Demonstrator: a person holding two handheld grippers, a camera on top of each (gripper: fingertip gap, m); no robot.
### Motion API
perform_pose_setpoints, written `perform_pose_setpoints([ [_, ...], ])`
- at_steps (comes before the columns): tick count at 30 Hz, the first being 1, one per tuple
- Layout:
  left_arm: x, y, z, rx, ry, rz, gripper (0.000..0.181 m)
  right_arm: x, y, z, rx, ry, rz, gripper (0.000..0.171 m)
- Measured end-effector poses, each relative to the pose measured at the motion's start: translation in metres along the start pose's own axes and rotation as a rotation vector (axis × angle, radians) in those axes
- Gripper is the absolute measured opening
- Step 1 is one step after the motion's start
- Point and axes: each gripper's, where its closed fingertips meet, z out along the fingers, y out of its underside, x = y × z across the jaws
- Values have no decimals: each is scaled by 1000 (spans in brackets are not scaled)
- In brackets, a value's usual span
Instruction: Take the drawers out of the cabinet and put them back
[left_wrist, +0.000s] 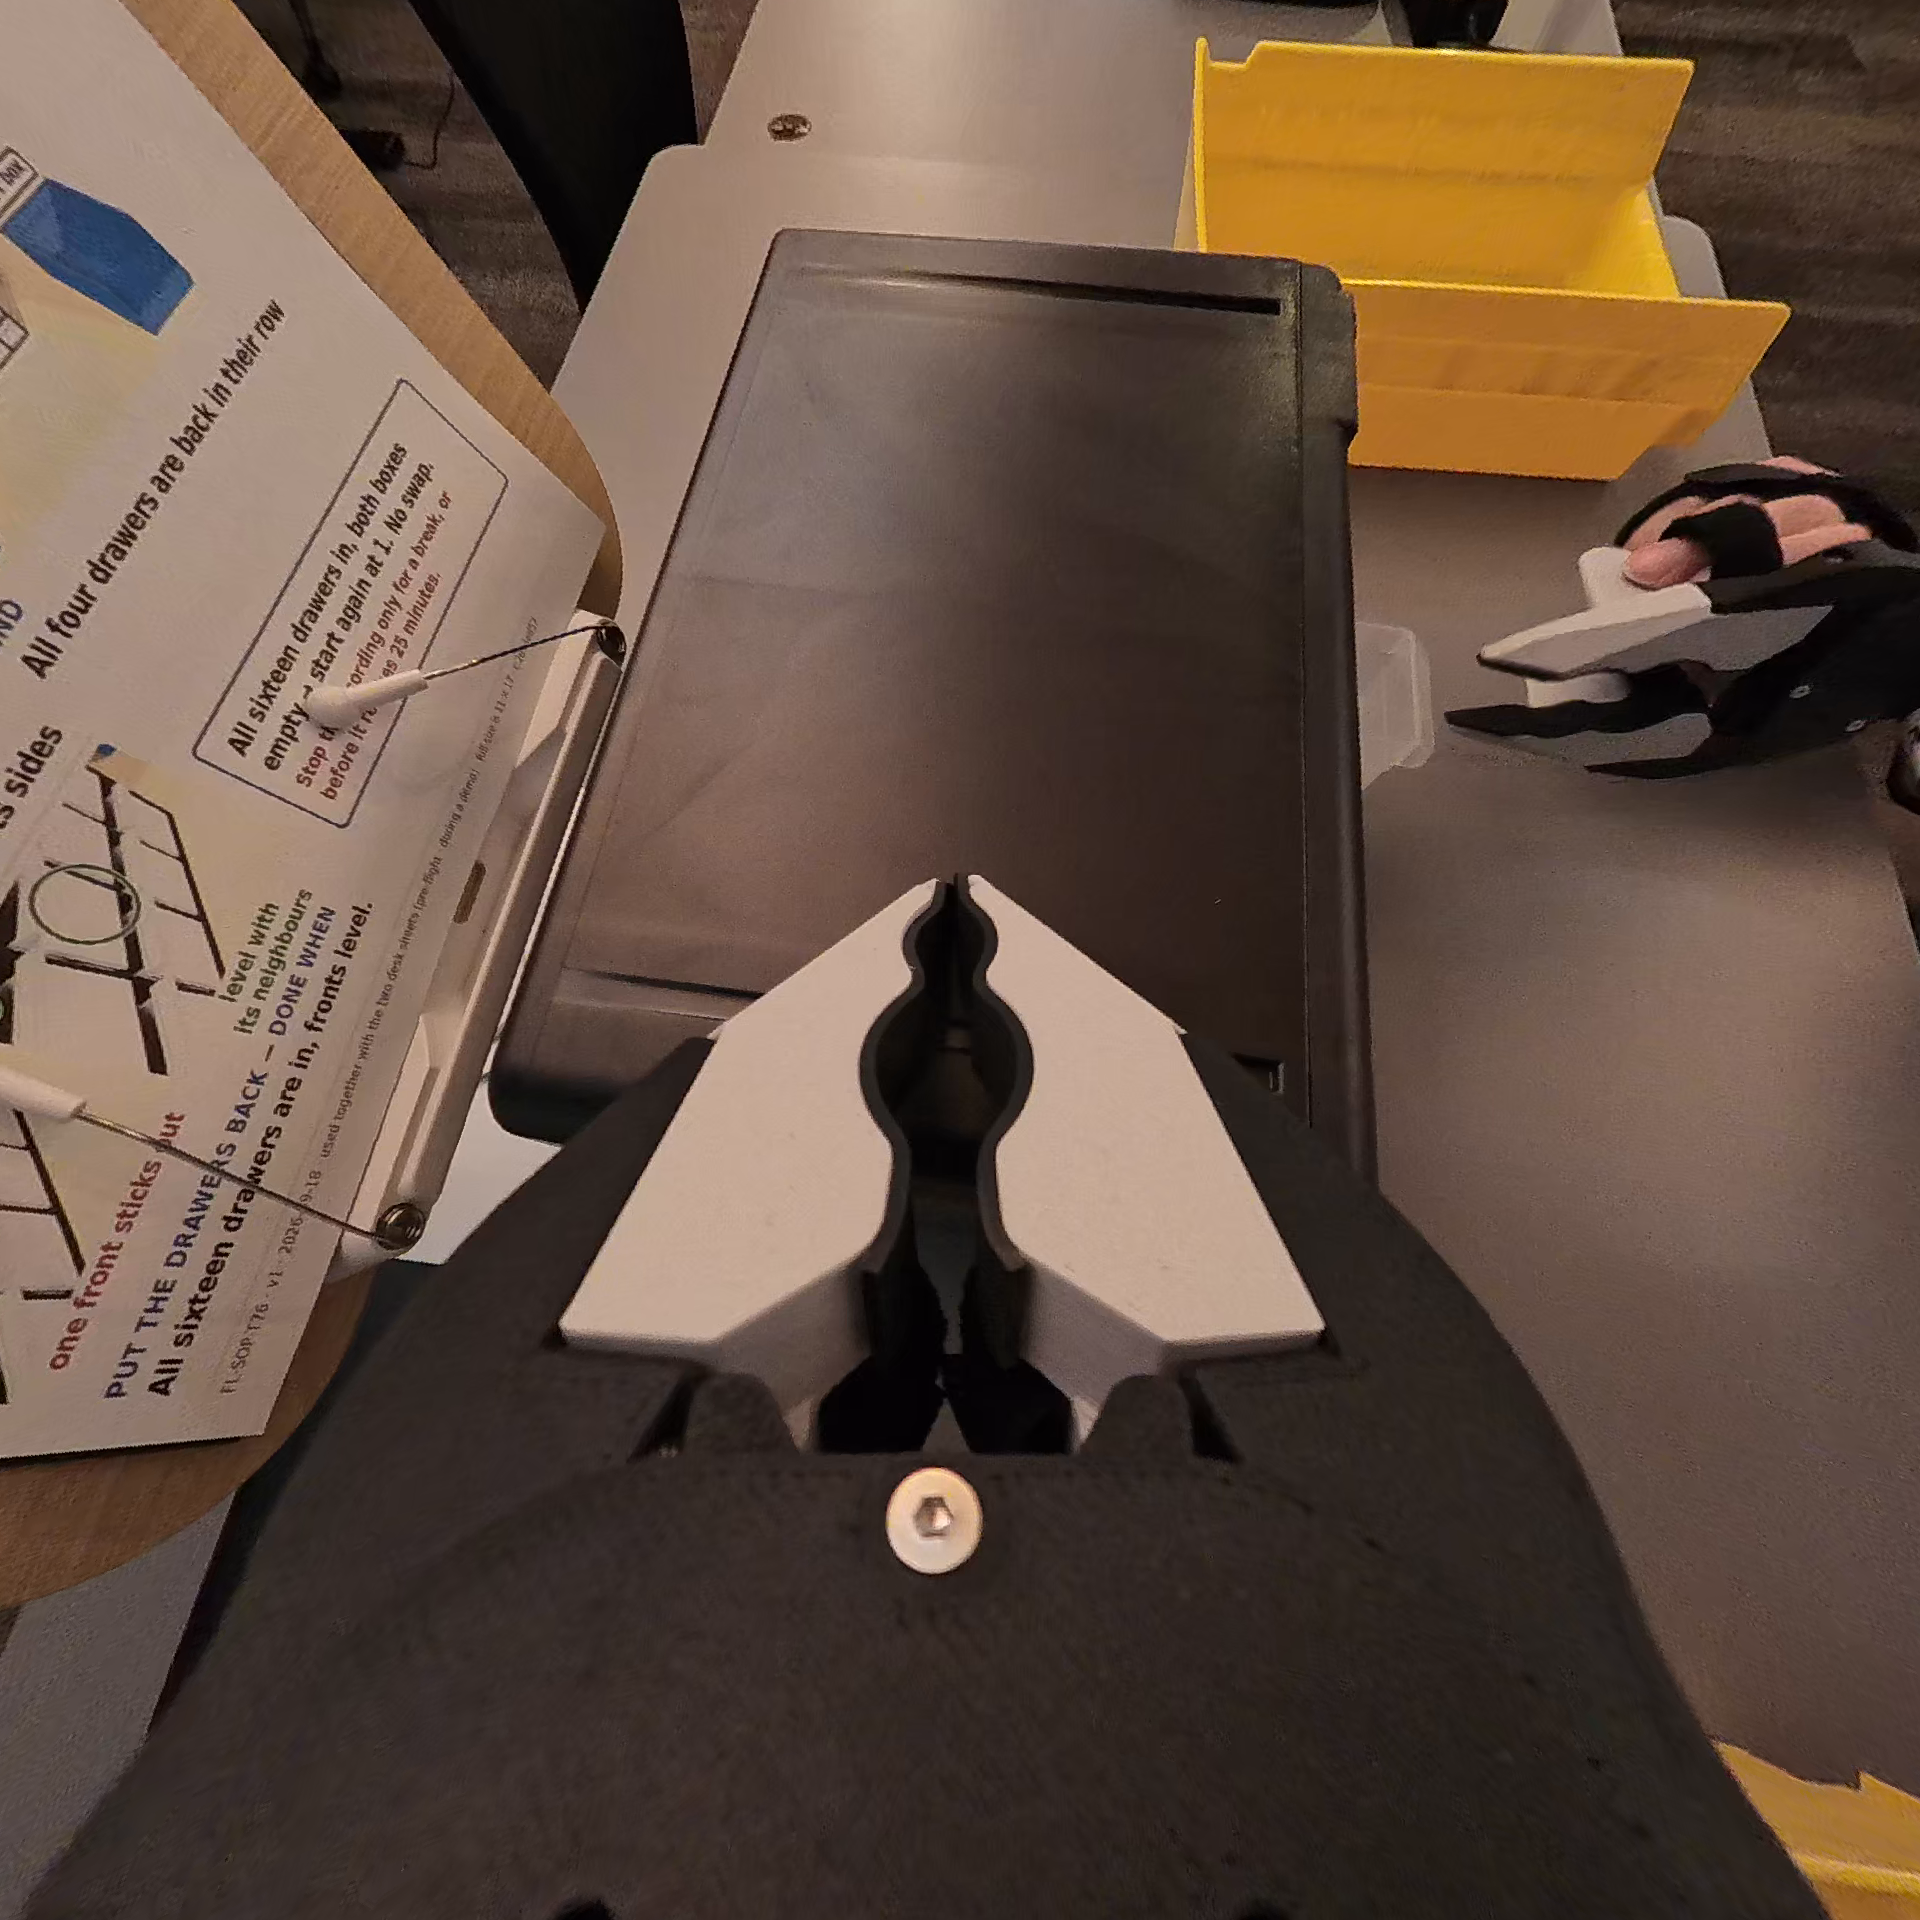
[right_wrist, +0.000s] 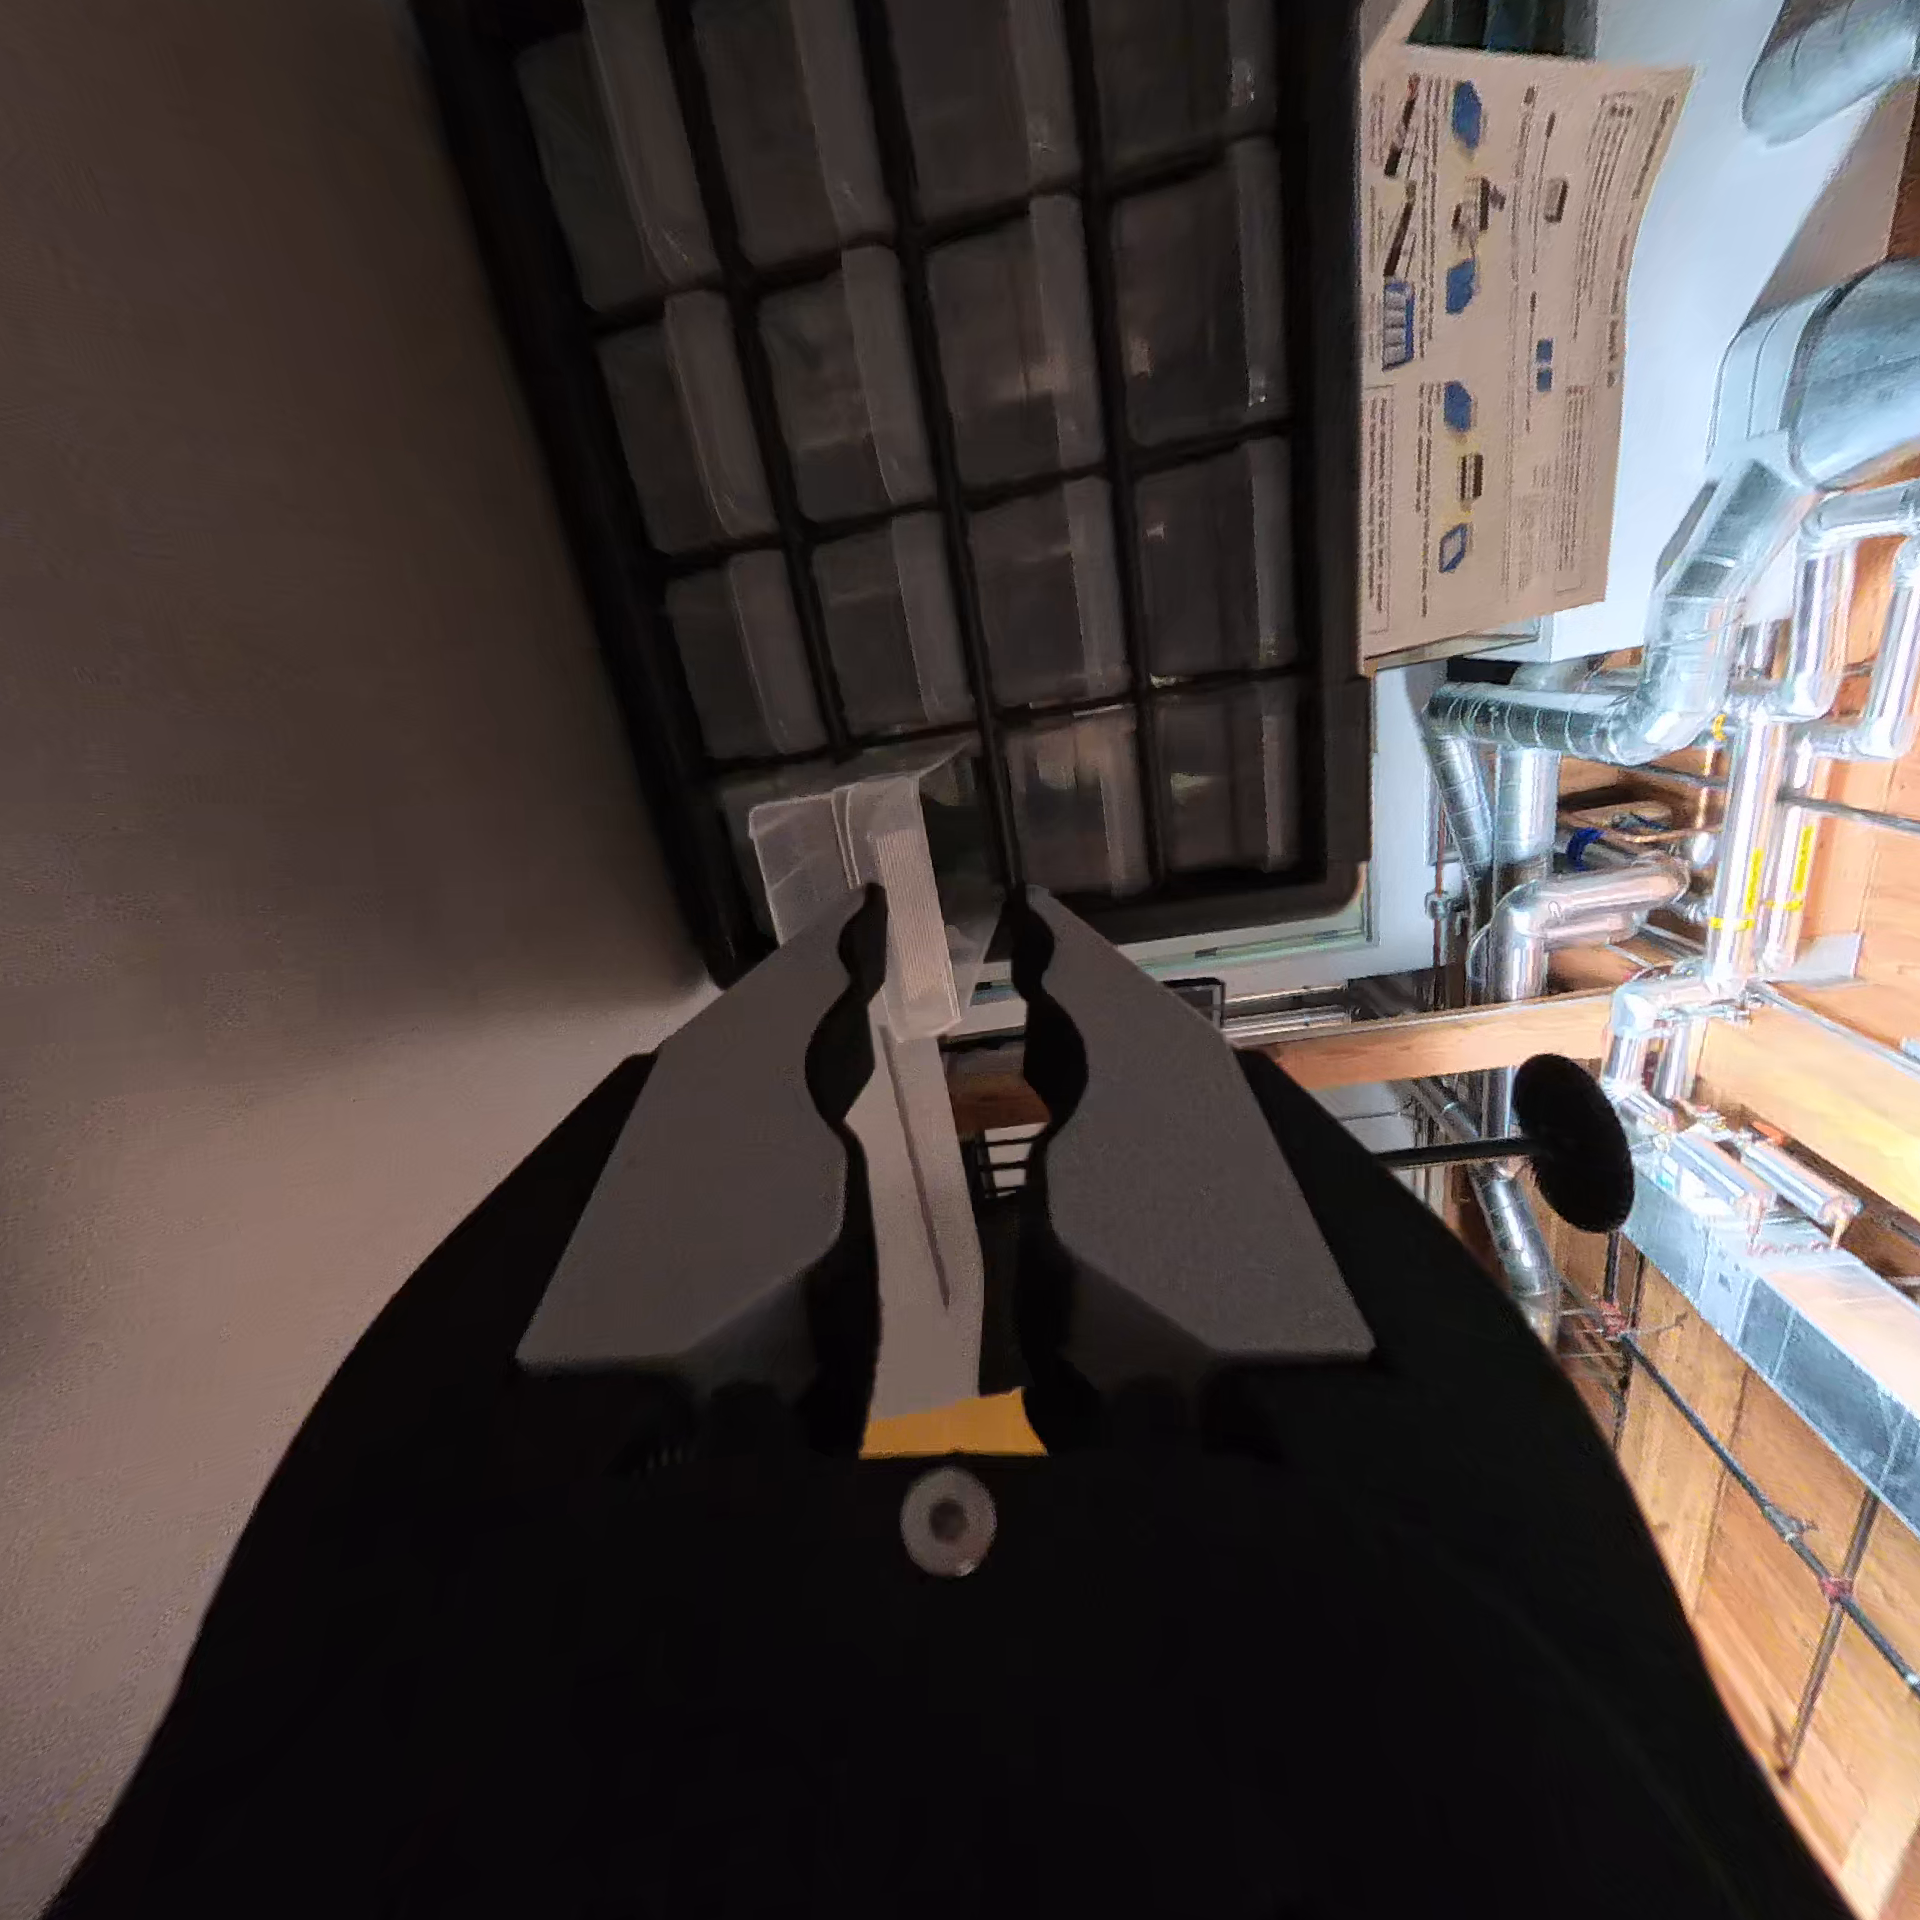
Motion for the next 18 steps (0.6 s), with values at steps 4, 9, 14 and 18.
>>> perform_pose_setpoints([
  [4,0,0,0,-4,4,-4,0,-11,2,9,-17,-15,-96,6],
  [9,0,0,0,-18,2,4,0,-9,9,21,-39,-14,-94,4],
  [14,0,0,0,-18,5,-3,0,-5,15,41,-69,-33,-96,8],
  [18,0,0,0,-16,8,-9,0,-5,17,59,-88,-46,-93,8],
])
